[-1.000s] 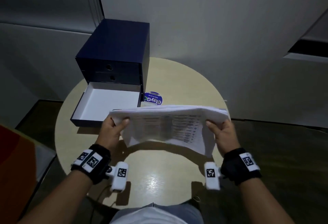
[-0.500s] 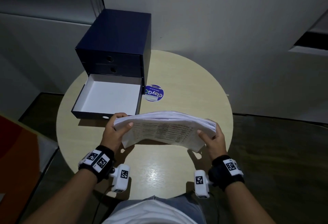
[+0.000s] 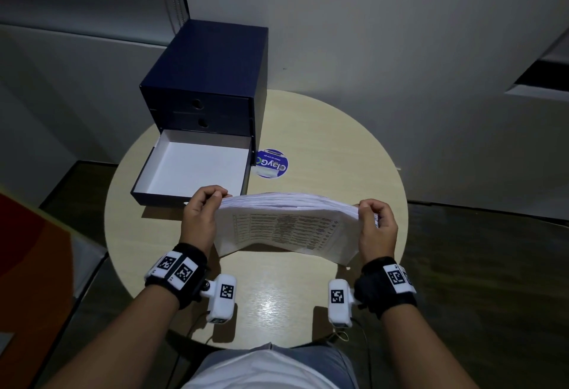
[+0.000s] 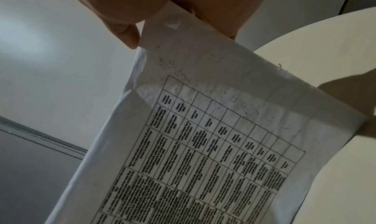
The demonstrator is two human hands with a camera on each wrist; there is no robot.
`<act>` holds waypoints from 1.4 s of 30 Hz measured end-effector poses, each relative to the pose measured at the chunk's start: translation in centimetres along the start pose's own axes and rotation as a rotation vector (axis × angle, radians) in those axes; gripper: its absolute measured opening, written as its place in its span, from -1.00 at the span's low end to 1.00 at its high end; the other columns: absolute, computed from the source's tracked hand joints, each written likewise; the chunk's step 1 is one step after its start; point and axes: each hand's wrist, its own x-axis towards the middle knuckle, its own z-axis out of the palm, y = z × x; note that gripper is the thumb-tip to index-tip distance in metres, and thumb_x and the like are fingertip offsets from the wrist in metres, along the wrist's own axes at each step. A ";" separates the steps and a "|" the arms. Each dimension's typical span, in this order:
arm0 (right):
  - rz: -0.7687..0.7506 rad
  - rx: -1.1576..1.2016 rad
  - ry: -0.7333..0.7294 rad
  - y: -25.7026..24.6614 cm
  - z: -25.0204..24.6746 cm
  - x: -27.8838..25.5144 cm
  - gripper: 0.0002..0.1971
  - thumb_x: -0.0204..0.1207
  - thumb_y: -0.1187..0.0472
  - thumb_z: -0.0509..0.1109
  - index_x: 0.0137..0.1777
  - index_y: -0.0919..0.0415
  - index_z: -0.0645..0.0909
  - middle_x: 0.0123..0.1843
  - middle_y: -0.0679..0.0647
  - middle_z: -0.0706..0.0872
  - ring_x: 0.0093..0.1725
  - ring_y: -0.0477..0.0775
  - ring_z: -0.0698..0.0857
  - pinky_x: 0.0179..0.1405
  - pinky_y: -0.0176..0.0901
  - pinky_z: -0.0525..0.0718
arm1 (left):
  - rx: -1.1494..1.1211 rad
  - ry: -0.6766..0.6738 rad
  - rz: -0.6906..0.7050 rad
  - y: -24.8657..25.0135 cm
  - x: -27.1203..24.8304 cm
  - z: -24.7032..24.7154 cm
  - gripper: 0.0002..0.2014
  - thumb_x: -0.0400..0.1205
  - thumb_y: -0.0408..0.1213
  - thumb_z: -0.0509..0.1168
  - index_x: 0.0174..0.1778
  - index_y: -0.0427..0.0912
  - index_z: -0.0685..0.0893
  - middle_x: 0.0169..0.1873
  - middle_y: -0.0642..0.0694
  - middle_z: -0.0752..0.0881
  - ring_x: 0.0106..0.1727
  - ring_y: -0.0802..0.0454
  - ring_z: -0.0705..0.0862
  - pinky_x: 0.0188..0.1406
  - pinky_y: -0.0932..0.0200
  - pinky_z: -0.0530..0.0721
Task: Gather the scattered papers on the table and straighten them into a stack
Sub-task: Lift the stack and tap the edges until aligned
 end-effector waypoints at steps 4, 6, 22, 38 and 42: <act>0.019 -0.016 0.004 0.5 -0.2 0.2 -0.93 0.62 0.21 0.35 -0.04 0.16 0.65 -0.06 -0.04 0.71 -0.08 -0.16 0.61 -0.14 -0.24 0.52 | 0.003 0.008 -0.024 -0.1 0.0 0.1 -0.84 0.71 -0.36 0.21 0.02 -0.33 0.68 -0.12 -0.04 0.74 -0.09 0.07 0.65 -0.05 0.13 0.53; 0.019 -0.008 -0.004 0.7 -0.2 0.2 -0.93 0.62 0.19 0.35 -0.04 0.14 0.65 -0.07 -0.07 0.71 -0.05 -0.10 0.62 -0.11 -0.18 0.52 | 0.019 -0.002 -0.021 0.0 0.0 0.0 -0.83 0.72 -0.32 0.21 0.02 -0.30 0.68 -0.11 -0.04 0.74 -0.07 0.05 0.64 -0.03 0.10 0.54; 0.043 -0.059 -0.327 0.6 -2.7 -0.4 -0.76 0.69 0.33 0.24 0.28 0.05 0.42 0.06 -0.07 0.65 0.01 -0.22 0.64 -0.34 -0.48 0.64 | 0.275 -0.176 0.050 0.0 -0.6 -1.8 -0.87 0.65 -0.32 0.35 -0.02 0.00 0.56 -0.01 -0.09 0.62 0.06 -0.15 0.60 -0.18 -0.01 0.69; -0.836 -0.568 -0.553 -13.1 0.5 1.3 -0.72 0.35 0.51 0.24 0.02 0.28 0.59 -0.13 0.09 0.72 -0.15 0.03 0.62 -0.20 -0.42 0.44 | 0.835 -0.466 0.741 7.6 -1.4 4.7 -0.57 0.56 0.03 0.32 0.32 -0.02 0.52 0.28 -0.01 0.64 0.26 -0.01 0.61 0.25 -0.04 0.51; -1.012 -0.686 -0.505 -17.2 2.2 1.1 -0.74 0.43 0.25 0.34 0.13 0.16 0.60 0.02 0.06 0.75 0.03 0.17 0.69 0.11 0.02 0.59 | 0.581 -0.444 0.566 9.2 -0.9 6.5 -0.64 0.55 -0.18 0.27 0.26 -0.17 0.59 -0.12 -0.11 0.78 -0.16 -0.08 0.72 -0.20 0.10 0.70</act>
